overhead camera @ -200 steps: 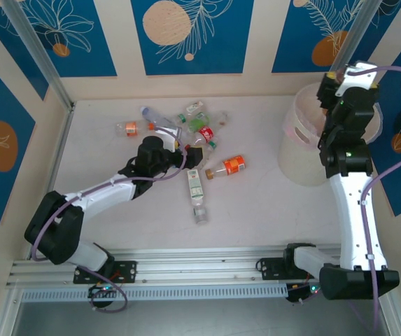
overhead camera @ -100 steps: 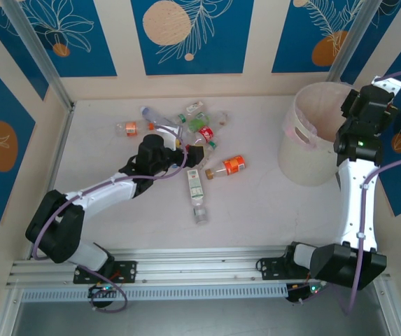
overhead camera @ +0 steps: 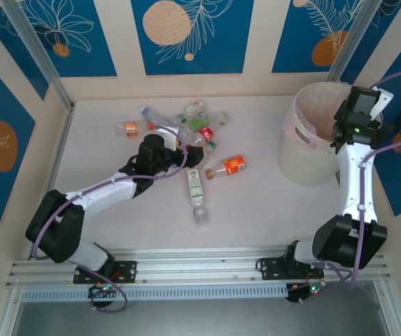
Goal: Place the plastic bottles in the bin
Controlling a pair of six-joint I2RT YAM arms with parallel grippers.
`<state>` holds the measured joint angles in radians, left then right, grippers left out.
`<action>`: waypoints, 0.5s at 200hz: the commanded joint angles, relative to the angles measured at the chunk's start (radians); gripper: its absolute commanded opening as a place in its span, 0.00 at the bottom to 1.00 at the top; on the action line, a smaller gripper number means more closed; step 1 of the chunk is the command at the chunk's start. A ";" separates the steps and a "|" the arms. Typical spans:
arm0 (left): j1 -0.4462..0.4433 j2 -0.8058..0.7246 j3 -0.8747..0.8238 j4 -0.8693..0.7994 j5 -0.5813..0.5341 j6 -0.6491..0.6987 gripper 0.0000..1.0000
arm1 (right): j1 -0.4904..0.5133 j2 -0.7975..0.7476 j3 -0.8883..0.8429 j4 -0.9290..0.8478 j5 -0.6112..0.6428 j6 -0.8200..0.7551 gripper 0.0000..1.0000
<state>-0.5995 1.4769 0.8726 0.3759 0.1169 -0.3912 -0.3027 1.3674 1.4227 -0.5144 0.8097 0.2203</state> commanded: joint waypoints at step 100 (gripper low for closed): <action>0.043 0.004 0.017 -0.079 -0.159 -0.084 1.00 | 0.072 -0.075 0.066 -0.030 -0.159 0.056 0.99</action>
<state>-0.5800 1.4769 0.8726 0.3386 0.0387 -0.4221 -0.2638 1.3624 1.4734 -0.5491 0.7307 0.2554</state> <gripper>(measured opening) 0.999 0.995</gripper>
